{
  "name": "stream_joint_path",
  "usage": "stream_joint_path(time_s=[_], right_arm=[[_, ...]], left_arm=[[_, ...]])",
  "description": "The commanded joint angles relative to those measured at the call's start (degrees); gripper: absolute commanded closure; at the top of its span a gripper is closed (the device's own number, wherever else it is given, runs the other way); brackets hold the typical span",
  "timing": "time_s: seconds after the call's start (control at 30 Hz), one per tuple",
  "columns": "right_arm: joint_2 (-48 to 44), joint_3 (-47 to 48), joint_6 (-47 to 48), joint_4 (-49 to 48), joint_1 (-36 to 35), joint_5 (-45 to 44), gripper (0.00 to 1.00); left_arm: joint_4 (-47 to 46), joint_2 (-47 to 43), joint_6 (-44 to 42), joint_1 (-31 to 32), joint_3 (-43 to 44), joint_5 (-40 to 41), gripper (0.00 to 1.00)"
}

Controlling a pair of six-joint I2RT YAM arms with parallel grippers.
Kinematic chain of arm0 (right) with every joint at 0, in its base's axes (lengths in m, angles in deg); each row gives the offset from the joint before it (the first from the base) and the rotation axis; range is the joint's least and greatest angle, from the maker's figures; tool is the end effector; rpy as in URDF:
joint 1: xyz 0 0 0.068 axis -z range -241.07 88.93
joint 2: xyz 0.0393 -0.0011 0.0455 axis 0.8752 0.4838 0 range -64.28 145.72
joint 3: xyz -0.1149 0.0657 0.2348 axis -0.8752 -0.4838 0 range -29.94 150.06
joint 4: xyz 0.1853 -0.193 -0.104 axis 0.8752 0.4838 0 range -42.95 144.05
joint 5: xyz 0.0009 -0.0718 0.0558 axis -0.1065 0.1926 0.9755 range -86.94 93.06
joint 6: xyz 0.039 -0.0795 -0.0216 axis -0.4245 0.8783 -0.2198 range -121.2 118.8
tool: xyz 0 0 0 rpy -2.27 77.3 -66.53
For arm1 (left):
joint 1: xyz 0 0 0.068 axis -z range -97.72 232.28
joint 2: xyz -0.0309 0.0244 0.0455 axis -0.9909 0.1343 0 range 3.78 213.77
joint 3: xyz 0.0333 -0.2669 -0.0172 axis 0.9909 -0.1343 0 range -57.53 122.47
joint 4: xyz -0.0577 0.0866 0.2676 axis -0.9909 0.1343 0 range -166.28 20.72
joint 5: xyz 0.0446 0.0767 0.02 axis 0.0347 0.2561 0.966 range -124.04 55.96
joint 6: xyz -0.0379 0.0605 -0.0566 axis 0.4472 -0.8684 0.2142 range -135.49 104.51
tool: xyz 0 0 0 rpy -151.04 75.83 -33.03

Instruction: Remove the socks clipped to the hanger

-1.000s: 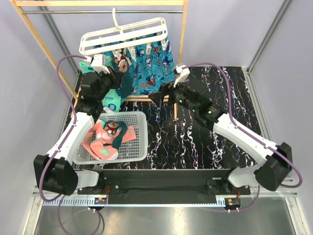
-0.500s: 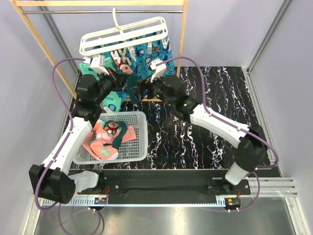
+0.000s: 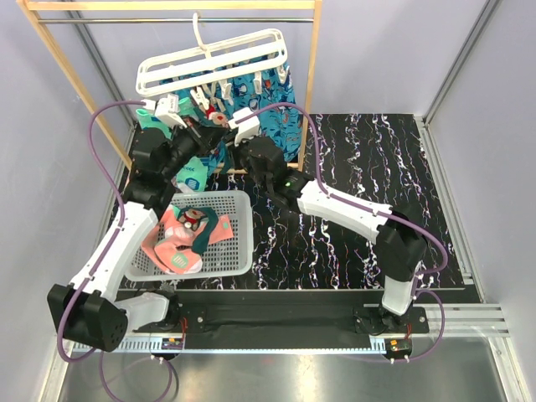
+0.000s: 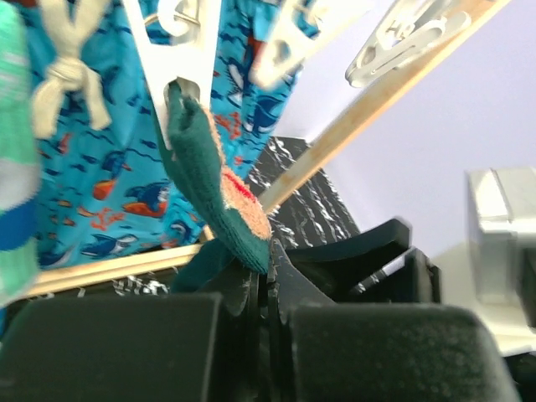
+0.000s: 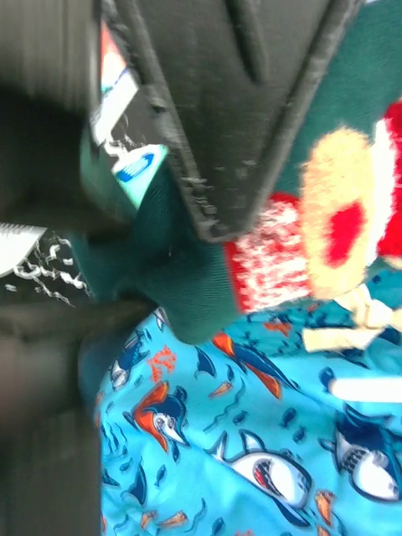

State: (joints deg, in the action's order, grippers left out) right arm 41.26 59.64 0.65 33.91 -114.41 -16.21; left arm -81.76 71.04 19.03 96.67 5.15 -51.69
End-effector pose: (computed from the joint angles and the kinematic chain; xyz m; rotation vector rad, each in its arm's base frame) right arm 0.3314 0.4001 0.3400 -0.5161 1.5499 0.4203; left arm 0.3302 -0.1103 0.3942 -0.0315 1.6292 -0.9041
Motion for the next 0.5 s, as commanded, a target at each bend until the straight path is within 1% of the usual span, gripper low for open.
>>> stream_joint_path(time_s=[0.0, 0.03, 0.07, 0.1, 0.13, 0.23, 0.27, 0.3, 0.4, 0.47], right_arm=[[-1.2, 2.1, 1.0, -4.5, 0.0, -3.2, 0.68], [-2.0, 1.7, 1.0, -4.5, 0.0, -2.5, 0.75], [-2.4, 1.5, 1.0, -4.3, 0.0, -0.9, 0.90], [-2.9, 1.0, 1.0, -3.9, 0.0, -0.3, 0.96], [-3.7, 0.8, 0.6, -3.6, 0.0, 0.2, 1.00], [-4.8, -0.2, -0.3, -2.2, 0.0, 1.8, 1.00], [-5.0, -0.2, -0.6, -1.8, 0.0, 2.6, 1.00], [-5.3, -0.2, -1.0, -0.9, 0.0, 3.3, 1.00], [-6.0, -0.9, -1.5, 0.0, -0.1, 5.7, 1.00], [-7.2, -2.4, -3.6, -0.5, 0.0, 6.4, 1.00]], left_arm=[[-0.9, -1.9, 2.3, 0.7, 2.9, -1.9, 1.00], [-0.4, -2.0, 2.8, 0.8, 3.1, -1.8, 1.00], [0.2, -2.1, 2.9, 0.8, 3.5, -1.6, 0.99], [1.0, -2.2, 2.9, 0.9, 3.9, -1.4, 0.98], [2.5, -2.6, 2.7, 0.8, 4.6, -1.2, 0.96], [5.3, -3.6, 2.8, 0.8, 6.1, 0.9, 0.76], [7.0, -3.8, 2.7, 0.7, 7.0, 1.6, 0.65], [10.3, -4.0, 1.7, 0.7, 8.0, 3.1, 0.61], [14.6, -4.4, -0.3, 0.7, 11.5, 6.2, 0.50], [16.5, -4.6, -1.6, 0.5, 13.6, 7.9, 0.45]])
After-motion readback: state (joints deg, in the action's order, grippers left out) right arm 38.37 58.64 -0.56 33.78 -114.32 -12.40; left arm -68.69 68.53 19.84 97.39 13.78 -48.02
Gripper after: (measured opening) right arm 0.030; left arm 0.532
